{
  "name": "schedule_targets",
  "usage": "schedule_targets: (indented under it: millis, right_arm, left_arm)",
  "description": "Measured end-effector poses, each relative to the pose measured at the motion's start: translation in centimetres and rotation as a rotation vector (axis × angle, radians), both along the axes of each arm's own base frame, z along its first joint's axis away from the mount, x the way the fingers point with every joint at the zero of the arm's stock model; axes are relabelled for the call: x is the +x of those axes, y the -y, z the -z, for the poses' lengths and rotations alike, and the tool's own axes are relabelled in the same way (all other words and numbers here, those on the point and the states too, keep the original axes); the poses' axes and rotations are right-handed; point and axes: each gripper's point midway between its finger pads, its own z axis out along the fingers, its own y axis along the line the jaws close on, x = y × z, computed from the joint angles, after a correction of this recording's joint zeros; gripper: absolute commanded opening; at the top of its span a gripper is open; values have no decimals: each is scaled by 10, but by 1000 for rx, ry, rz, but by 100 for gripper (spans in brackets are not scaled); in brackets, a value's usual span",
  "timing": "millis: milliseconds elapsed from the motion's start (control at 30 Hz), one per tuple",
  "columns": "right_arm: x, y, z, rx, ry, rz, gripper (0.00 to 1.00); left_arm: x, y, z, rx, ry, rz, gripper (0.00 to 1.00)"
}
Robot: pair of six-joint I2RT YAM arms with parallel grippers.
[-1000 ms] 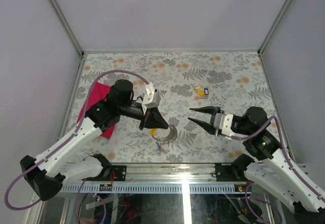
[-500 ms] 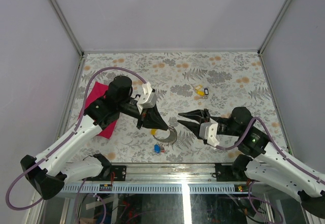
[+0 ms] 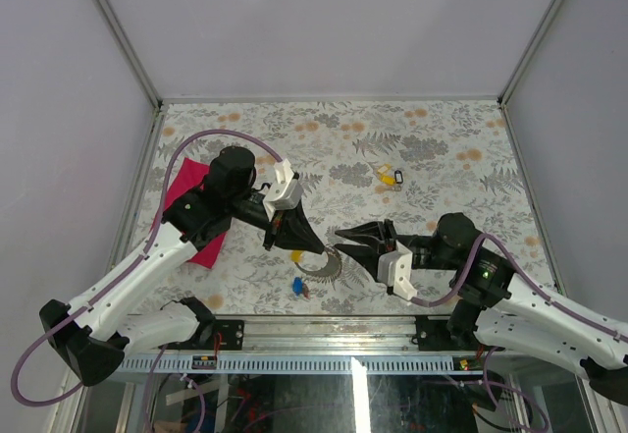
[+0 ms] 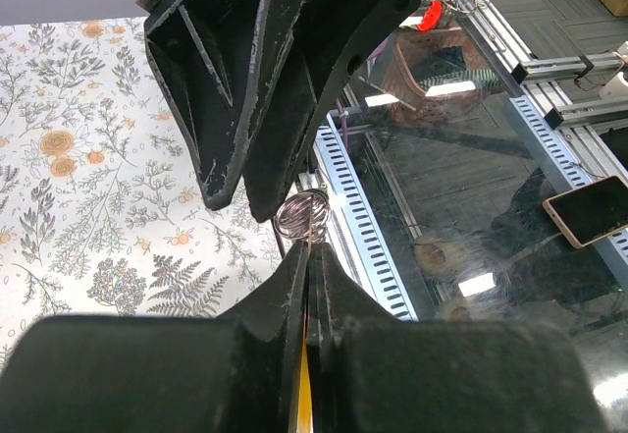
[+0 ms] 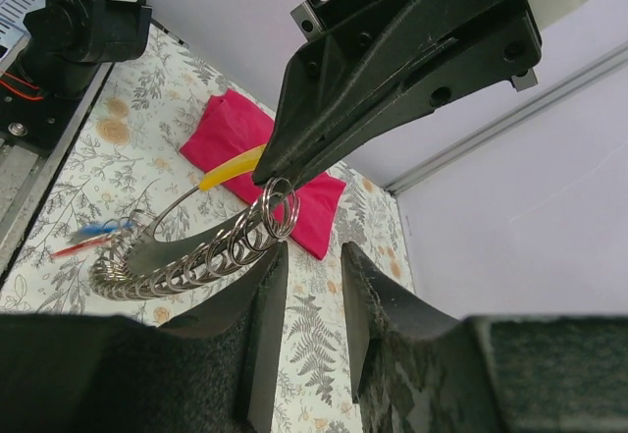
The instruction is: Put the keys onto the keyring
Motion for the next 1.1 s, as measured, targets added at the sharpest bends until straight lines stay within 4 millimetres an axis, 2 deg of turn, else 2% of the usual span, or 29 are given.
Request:
schedule_targets:
  millis: [367,667,1100]
  right_arm:
    - [-4,-2,-1,1,7,-6,34]
    - [-7,-1,-5,16,9,-13,29]
    - [-7,-1,-8,29,-5,-11,29]
  left_arm:
    - [0,0,0,1,-4,-1,0]
    - [-1,0,0,3,-9,-1,0]
    - [-1,0,0,6,-18,-2,0]
